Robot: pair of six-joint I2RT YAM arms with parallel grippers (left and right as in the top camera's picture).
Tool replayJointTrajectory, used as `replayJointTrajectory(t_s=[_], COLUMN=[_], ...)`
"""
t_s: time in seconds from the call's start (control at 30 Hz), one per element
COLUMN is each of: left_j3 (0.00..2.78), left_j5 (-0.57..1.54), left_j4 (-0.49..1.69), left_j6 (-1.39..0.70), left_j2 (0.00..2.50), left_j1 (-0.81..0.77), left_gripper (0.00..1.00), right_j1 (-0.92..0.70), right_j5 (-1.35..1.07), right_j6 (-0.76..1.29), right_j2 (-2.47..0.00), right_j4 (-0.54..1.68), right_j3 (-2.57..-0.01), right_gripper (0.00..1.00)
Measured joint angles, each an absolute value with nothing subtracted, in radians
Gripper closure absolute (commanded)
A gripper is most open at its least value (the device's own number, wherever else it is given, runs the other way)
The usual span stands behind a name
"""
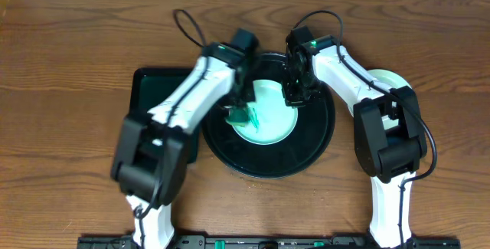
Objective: Clean dirty plates on tray and stack at the side
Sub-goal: 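Bring sponge in left gripper over the held light-green plate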
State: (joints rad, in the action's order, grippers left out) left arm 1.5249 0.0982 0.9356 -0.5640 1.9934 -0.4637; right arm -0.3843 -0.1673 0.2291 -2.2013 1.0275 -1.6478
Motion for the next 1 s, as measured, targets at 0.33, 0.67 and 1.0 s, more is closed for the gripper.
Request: replayJointTrajectory(t_s=[0.33,0.67,1.0], left_j3=[1.525,1.523,1.544], left_j5=[0.073,0.239,0.137], left_j4=[0.889,0.698,0.881], left_j6=[-0.847,-0.710,-0.837], left_j2=[2.112,2.123,2.125], left_j1=[-0.553,-0.544,-0.529], left_gripper=[0.93,0.93,0.93], right_j1=[-0.384,-0.384,-0.384], right_j5=[-0.172,-0.172,-0.172], right_j6=[0.231,0.231,0.231], right_j2=[-2.201,-2.201,-2.201], right_j4=[1.028,1.028,1.028], right_j3=[-1.647,-1.646,-1.646], right_gripper=[0.99,0.99,0.99])
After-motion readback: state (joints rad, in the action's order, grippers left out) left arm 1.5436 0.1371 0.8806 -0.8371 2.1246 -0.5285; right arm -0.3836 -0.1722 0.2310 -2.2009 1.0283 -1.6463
